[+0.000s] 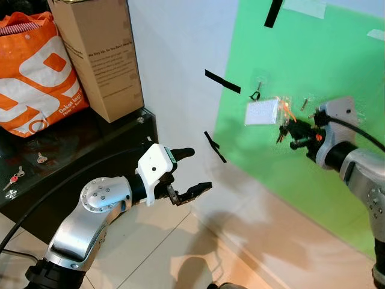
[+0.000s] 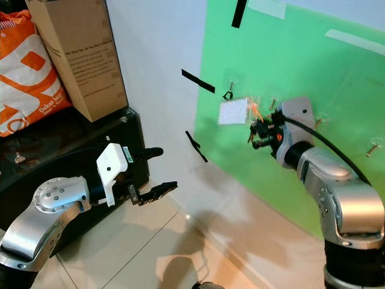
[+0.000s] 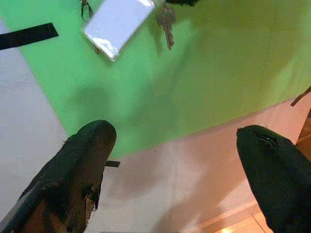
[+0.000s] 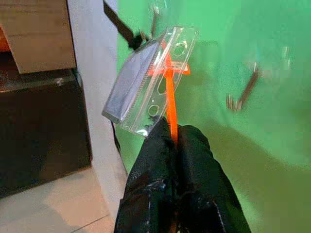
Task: Hang keys on a hook
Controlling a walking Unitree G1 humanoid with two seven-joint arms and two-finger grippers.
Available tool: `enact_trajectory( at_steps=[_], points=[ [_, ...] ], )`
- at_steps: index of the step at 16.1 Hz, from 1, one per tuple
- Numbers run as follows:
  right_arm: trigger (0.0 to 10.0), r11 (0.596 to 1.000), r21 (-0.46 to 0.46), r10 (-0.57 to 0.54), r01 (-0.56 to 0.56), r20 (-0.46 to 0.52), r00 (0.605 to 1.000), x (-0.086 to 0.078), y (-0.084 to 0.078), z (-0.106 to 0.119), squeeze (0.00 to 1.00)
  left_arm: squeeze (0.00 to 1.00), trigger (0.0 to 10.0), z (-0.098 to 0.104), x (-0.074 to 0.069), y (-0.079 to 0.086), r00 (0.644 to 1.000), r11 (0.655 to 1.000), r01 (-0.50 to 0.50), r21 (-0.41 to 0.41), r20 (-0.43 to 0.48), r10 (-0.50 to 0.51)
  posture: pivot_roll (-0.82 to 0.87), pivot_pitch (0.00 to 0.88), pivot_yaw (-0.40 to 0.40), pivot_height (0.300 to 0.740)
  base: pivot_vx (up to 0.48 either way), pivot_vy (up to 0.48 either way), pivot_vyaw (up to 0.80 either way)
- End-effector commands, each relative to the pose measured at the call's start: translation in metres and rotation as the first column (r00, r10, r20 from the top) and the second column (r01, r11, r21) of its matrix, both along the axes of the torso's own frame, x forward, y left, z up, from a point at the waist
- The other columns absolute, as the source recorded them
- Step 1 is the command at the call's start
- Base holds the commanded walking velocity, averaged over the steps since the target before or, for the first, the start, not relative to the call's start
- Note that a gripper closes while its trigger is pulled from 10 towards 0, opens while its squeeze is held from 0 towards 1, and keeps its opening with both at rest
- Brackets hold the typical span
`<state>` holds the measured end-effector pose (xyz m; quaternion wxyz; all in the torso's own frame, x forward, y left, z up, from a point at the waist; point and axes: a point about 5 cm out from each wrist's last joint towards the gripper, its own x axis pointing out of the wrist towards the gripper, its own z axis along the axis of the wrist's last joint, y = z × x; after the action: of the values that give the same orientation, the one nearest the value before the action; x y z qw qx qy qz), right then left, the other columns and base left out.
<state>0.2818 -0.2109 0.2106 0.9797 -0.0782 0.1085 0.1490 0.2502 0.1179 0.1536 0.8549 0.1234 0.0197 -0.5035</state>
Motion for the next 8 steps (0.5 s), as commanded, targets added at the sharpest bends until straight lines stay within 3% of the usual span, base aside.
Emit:
enact_trajectory(
  at_steps=[1,6,8],
  points=[
    [10.0,1.000,-0.012,0.020,-0.020,0.038,0.999,0.0004,0.0023,0.0091,0.00,0.00,10.0,0.0023,-0.0017,-0.0027,1.000,1.000,0.021,0.006,0.008,-0.021,-0.09,0.000,-0.031,0.740,0.000,0.000,0.00],
    [10.0,1.000,-0.014,0.028,-0.027,0.058,0.998,0.0040,-0.0008,0.0175,0.00,0.00,10.0,0.0017,-0.0022,-0.0034,1.000,1.000,0.024,0.002,0.006,-0.024,-0.09,0.000,-0.039,0.740,0.000,0.000,0.00],
    [10.0,0.998,0.064,0.024,-0.025,0.024,0.999,0.0066,-0.0028,0.0177,0.00,0.00,10.0,0.0012,-0.0028,-0.0034,1.000,1.000,0.028,0.002,0.004,-0.028,-0.09,0.000,-0.043,0.740,0.000,0.000,0.00]
  ],
)
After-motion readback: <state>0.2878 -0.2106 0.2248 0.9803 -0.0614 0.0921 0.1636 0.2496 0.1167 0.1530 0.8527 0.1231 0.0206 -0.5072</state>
